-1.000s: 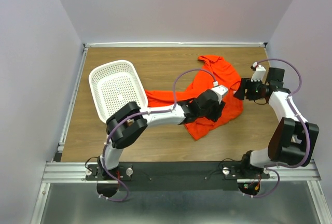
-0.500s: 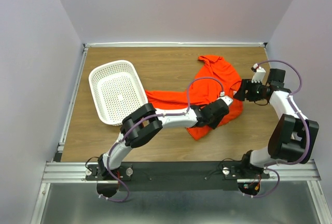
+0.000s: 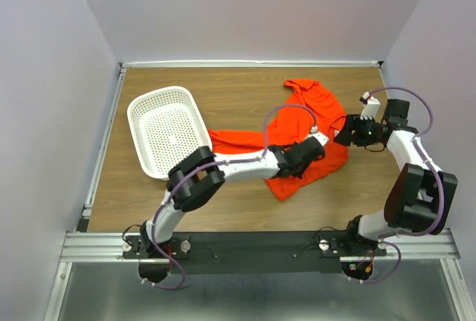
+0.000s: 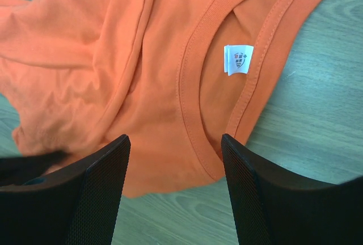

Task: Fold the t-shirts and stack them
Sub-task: Flatten the tshirt out

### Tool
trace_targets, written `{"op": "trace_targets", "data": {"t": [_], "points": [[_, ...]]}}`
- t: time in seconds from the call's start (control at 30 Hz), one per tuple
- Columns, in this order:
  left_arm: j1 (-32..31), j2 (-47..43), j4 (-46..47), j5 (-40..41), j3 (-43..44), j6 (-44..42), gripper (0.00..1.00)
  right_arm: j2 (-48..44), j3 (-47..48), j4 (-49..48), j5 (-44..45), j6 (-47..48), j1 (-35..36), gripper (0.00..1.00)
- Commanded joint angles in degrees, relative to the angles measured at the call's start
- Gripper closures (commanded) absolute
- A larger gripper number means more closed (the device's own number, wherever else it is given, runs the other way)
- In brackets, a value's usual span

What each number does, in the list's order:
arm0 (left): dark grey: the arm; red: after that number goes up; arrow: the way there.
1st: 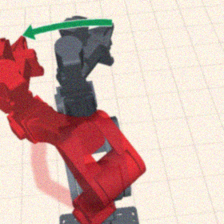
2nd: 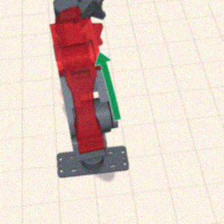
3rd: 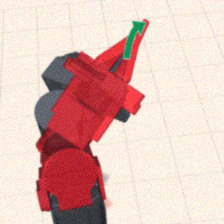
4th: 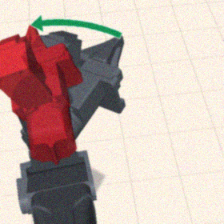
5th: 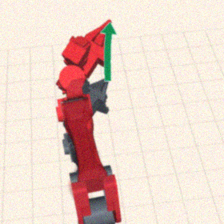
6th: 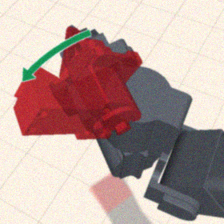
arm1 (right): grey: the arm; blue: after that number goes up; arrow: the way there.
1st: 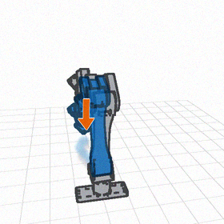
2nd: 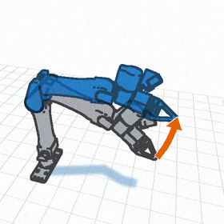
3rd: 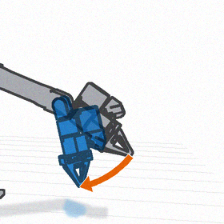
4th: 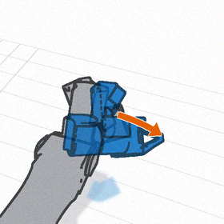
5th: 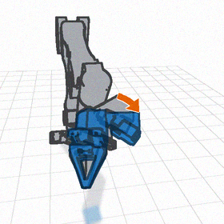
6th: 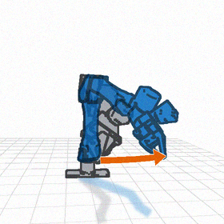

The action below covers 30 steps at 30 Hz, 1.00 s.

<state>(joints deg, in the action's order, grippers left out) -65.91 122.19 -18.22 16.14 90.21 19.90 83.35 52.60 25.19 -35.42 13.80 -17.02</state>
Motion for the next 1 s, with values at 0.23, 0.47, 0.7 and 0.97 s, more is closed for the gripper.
{"op": "trace_targets", "data": {"t": [0.23,0.47,0.7,0.97], "points": [[41.19,-10.75,-0.25,-0.24,5.66,-3.38,1.0,-1.26,0.84,1.88,-3.08,1.23,-0.83,0.27],[47.36,-12.58,0.46,2.66,14.02,-5.4,0.28,-2.58,0.75,3.37,-4.65,3.15,-0.83,0.27],[47.28,-34.45,13.8,-3.2,-3.09,-10.93,0.26,-2.23,1.72,29.08,-22.76,45.39,4.16,0.24],[47.28,-63.7,20.33,-15.79,-35.14,-11.55,0.23,-12.23,-9.68,18.35,-12.47,51.21,39.87,0.26]]}}
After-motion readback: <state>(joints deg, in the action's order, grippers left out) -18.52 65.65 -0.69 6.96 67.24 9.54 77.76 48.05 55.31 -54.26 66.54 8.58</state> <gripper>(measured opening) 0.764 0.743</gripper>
